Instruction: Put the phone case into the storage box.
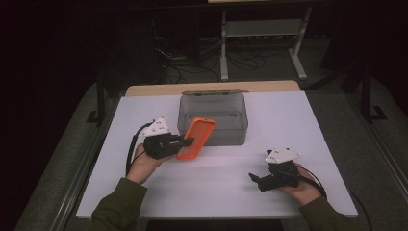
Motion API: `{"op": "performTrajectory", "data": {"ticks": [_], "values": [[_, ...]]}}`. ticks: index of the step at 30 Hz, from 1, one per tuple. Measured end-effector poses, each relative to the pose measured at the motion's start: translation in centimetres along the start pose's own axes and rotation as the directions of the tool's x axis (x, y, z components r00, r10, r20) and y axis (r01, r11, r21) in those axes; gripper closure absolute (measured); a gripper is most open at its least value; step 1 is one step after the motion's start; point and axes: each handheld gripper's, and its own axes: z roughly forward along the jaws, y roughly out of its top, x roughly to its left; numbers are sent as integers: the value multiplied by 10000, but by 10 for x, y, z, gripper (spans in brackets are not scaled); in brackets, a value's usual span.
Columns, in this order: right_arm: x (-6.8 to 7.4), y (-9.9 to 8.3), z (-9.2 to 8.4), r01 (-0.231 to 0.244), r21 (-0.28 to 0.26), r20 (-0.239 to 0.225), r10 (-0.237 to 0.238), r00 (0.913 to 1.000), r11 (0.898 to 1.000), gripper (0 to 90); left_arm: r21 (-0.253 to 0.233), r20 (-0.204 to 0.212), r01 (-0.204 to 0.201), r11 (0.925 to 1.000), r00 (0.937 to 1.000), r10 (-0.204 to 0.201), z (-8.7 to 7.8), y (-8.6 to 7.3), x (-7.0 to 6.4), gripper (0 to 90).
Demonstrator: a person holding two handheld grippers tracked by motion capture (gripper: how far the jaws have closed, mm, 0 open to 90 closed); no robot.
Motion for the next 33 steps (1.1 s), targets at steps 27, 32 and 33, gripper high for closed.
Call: {"op": "performTrajectory", "data": {"ticks": [27,32,33], "values": [[0,0,-2,-81,-130,34,82,10000,9999,0,173,388,245,9995,9989,-252,-5,52,21,794],[-1,0,-2,-104,-148,61,105,9999,9998,0,357,258,320,9989,9991,-329,-4,60,25,794],[0,0,-2,-117,-154,85,119,9999,9998,0,349,269,321,9989,9991,-330,-4,62,26,794]]}}
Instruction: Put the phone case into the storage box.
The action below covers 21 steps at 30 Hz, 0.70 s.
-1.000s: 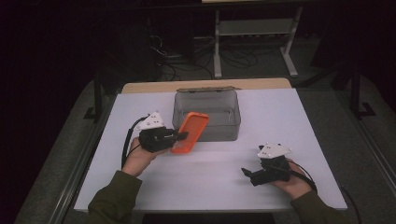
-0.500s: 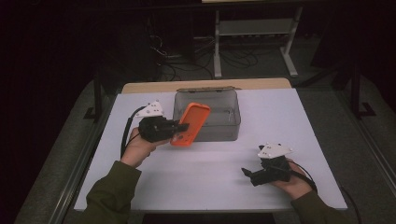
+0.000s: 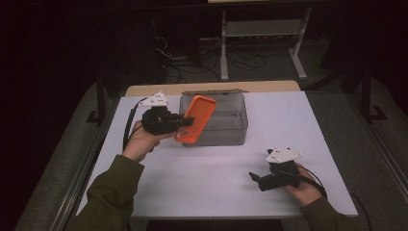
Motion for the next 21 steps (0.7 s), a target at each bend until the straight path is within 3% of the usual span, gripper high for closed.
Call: {"op": "performTrajectory", "data": {"ticks": [12,21], "values": [[-1,0,0,-35,-33,43,35,10000,10000,0,2,48,174,9998,9998,-174,3,18,12,794],[-1,0,0,31,-33,60,-31,10000,10000,0,47,-292,242,9997,9993,-240,9,34,24,794]]}}
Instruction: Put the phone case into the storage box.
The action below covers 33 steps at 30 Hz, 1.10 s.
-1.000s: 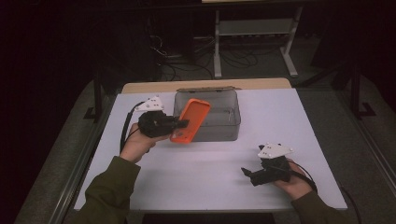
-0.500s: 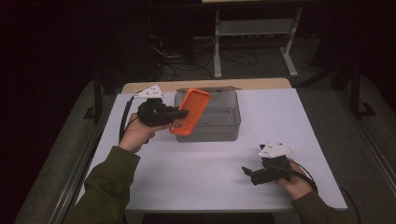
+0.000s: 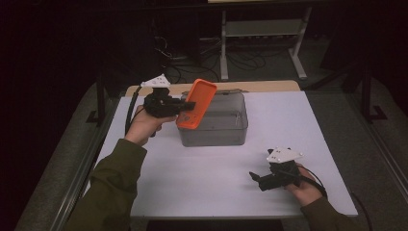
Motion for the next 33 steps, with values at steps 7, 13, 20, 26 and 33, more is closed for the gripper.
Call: {"op": "performTrajectory", "data": {"ticks": [7,13,20,26,33], "values": [[-1,0,-1,-8,-2,20,8,10000,10000,0,413,-320,209,9989,9993,-196,12,6,9,794],[-1,0,-1,-8,-28,33,8,10000,10000,0,702,-499,409,9967,9980,-375,21,10,15,794],[-1,-1,-1,22,-6,26,-22,10000,10000,0,1363,-874,772,9876,9940,-657,31,13,20,794],[-1,-1,-1,-2,6,20,2,10000,10000,0,1892,-1148,1059,9762,9897,-851,40,14,25,794],[-1,-1,-2,-7,-13,21,7,10000,10000,0,2511,-1429,1399,9578,9840,-1063,50,16,28,794]]}}
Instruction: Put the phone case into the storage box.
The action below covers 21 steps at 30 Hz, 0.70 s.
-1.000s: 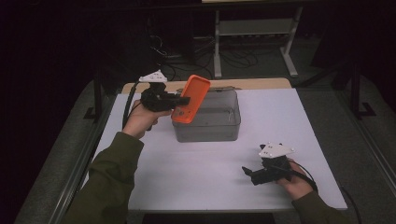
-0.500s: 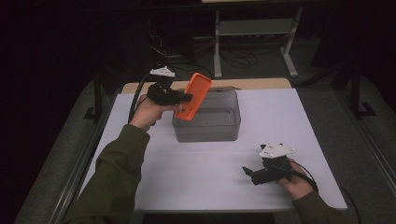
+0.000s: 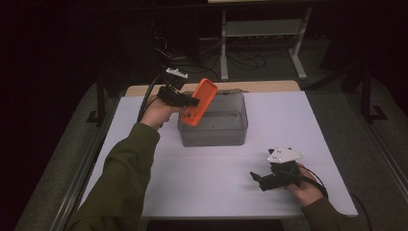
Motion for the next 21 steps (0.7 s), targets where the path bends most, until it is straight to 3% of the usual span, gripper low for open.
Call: {"op": "performTrajectory", "data": {"ticks": [9,15,21], "values": [[0,0,0,6,-3,-5,-6,10000,10000,0,922,-266,321,9952,9992,-298,15,3,4,794],[0,0,0,20,-12,-11,-20,10000,10000,0,1584,-528,598,9856,9972,-520,25,4,4,794],[0,0,0,3,-23,-15,-3,10000,10000,0,2135,-841,1112,9706,9919,-951,34,2,8,794]]}}
